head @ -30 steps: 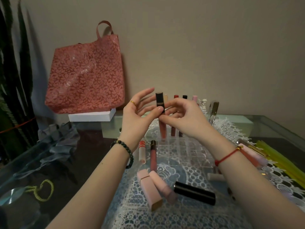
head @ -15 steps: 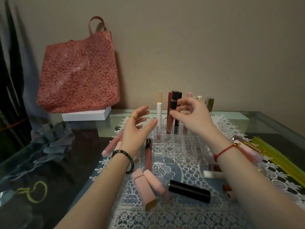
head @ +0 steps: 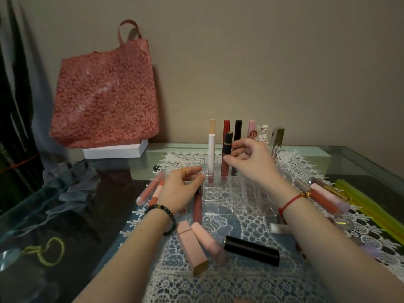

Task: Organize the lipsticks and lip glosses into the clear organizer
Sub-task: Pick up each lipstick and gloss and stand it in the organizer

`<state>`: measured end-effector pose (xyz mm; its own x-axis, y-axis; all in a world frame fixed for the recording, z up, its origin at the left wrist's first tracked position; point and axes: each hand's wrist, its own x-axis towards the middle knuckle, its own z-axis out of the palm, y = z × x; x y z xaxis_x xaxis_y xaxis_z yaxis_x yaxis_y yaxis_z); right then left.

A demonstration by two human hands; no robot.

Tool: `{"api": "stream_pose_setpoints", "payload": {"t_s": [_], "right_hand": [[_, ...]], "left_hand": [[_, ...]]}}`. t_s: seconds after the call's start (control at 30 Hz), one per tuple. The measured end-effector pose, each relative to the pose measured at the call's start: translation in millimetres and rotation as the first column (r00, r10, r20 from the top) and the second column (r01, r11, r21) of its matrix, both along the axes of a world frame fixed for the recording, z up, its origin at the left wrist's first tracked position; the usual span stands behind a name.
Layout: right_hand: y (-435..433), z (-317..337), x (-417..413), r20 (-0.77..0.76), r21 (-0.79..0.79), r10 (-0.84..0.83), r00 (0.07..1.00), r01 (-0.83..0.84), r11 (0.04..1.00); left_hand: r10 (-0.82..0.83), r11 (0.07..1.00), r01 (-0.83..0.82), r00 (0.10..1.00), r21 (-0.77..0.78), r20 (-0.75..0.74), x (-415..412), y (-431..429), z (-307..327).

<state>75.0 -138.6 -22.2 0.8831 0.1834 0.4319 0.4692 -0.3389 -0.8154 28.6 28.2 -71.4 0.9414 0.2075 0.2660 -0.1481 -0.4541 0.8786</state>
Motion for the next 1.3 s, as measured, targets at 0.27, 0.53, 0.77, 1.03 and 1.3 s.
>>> {"api": "stream_pose_setpoints", "payload": {"t_s": [0.27, 0.53, 0.77, 1.03, 1.3], "right_hand": [[1, -4, 1, -0.005, -0.009, 0.032, 0.999, -0.032, 0.999], [0, -4, 1, -0.011, -0.002, 0.055, 0.998, -0.055, 0.998], [-1, -3, 0, 0.008, -0.034, 0.067, 0.998, -0.066, 0.997], [-2, -4, 1, 0.000, -0.055, 0.058, 0.998, -0.058, 0.997], [-1, -3, 2, -0.016, -0.067, 0.049, 0.999, -0.050, 0.996]], "left_hand": [[0.005, 0.999, -0.004, 1.000, 0.038, -0.027, -8, -5, 2], [0.008, 1.000, -0.007, 1.000, 0.024, -0.001, -9, -6, 1], [0.018, 1.000, -0.018, 1.000, 0.024, -0.006, -12, -7, 2], [0.017, 1.000, -0.017, 1.000, 0.003, -0.018, -14, -8, 3], [0.021, 0.999, -0.021, 1.000, 0.027, -0.001, -15, -9, 4]]}}
